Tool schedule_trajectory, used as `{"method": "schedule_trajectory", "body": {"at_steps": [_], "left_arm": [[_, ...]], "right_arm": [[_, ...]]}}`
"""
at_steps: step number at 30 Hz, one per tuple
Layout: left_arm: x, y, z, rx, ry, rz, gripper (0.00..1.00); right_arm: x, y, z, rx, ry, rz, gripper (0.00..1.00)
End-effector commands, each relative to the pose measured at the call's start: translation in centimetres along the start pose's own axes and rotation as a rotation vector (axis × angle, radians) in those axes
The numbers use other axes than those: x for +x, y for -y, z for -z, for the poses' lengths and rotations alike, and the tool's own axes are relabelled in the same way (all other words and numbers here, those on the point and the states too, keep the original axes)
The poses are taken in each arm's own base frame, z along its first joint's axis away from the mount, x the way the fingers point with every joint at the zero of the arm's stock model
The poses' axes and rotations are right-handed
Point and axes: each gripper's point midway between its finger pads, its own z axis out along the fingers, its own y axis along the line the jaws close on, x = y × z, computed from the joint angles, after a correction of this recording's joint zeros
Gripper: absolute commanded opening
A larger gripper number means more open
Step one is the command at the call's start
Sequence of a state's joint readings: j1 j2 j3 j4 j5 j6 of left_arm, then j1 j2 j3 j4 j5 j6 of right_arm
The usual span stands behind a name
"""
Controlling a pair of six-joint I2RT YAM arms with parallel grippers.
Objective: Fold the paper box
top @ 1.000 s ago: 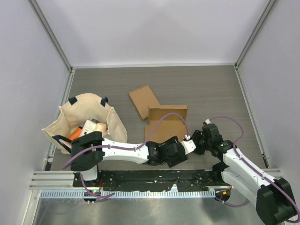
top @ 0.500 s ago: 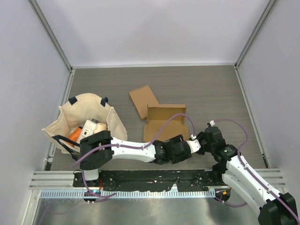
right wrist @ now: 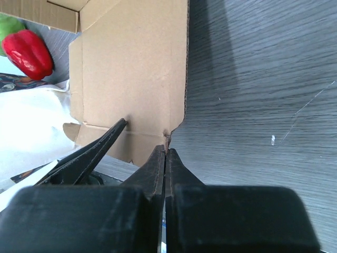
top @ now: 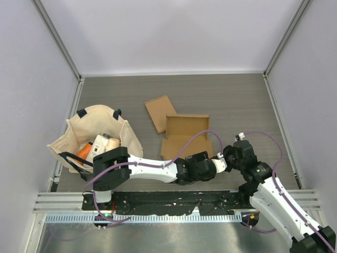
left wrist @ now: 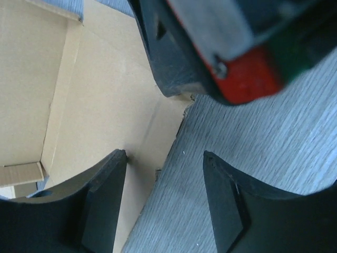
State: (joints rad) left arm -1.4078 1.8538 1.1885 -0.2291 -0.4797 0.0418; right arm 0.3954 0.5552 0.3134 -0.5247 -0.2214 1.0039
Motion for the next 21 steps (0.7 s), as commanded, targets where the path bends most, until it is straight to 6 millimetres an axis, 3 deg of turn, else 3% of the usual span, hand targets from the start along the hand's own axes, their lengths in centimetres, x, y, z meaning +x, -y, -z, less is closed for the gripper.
{"method": "schedule_trajectory", "body": {"at_steps": [1, 3, 5, 6, 9, 10, 11, 12, 13, 14, 15, 16, 18, 19, 21], "left_arm": [[-1.4, -1.2, 0.7, -0.046, 0.044, -0.014, 0.63], [-1.6, -1.5, 0.5, -0.07, 0.045, -0.023, 0.6], [-2.1, -2.3, 0.5, -0.114, 0.05, -0.022, 0.47], [-2.4, -2.5, 0.6, -0.122, 0.055, -0.024, 0.35], [-3.3, -3.6, 1.1, -0.176, 0.082, -0.012, 0.23], [-3.6, -3.9, 1.6, -0.186, 0.096, -0.017, 0.12], [-3.8, -4.4, 2.0, -0.212, 0.103, -0.012, 0.09], [-4.1, -4.7, 2.3, -0.221, 0.117, -0.006, 0.07], [-4.5, -4.9, 2.6, -0.226, 0.126, 0.0, 0.07], [-5.2, -5.5, 3.4, -0.236, 0.148, 0.018, 0.07], [-5.4, -5.8, 3.9, -0.239, 0.149, 0.024, 0.06], [-6.6, -6.2, 4.5, -0.236, 0.17, 0.057, 0.06], [-7.4, -6.9, 5.7, -0.241, 0.166, 0.091, 0.0], [-9.4, -7.6, 6.7, -0.247, 0.199, 0.151, 0.0], [-9.7, -8.1, 7.3, -0.246, 0.174, 0.278, 0.0]], "right_arm": [[-0.8, -2.2, 1.0, -0.046, 0.014, -0.007, 0.01], [-0.8, -2.5, 1.2, -0.057, 0.014, -0.004, 0.01], [-1.1, -2.9, 1.6, -0.067, 0.029, -0.002, 0.01], [-1.1, -2.9, 1.8, -0.065, 0.03, -0.003, 0.01], [-1.9, -3.5, 2.5, -0.074, 0.074, 0.027, 0.01], [-2.3, -3.5, 2.7, -0.069, 0.093, 0.04, 0.07], [-3.1, -4.4, 3.4, -0.079, 0.125, 0.055, 0.12], [-4.0, -4.0, 3.7, -0.04, 0.168, 0.093, 0.16], [-4.8, -4.1, 4.2, -0.019, 0.199, 0.115, 0.31], [-6.2, -5.8, 5.8, -0.034, 0.257, 0.152, 0.41], [-7.3, -5.1, 6.4, 0.042, 0.293, 0.203, 0.48], [-9.9, -6.6, 8.8, 0.062, 0.41, 0.233, 0.62], [-12.0, -6.6, 10.8, 0.164, 0.487, 0.308, 0.75], [-14.0, -7.9, 12.9, 0.18, 0.575, 0.325, 0.8], [-15.1, -8.6, 14.1, 0.211, 0.604, 0.375, 0.81]]}}
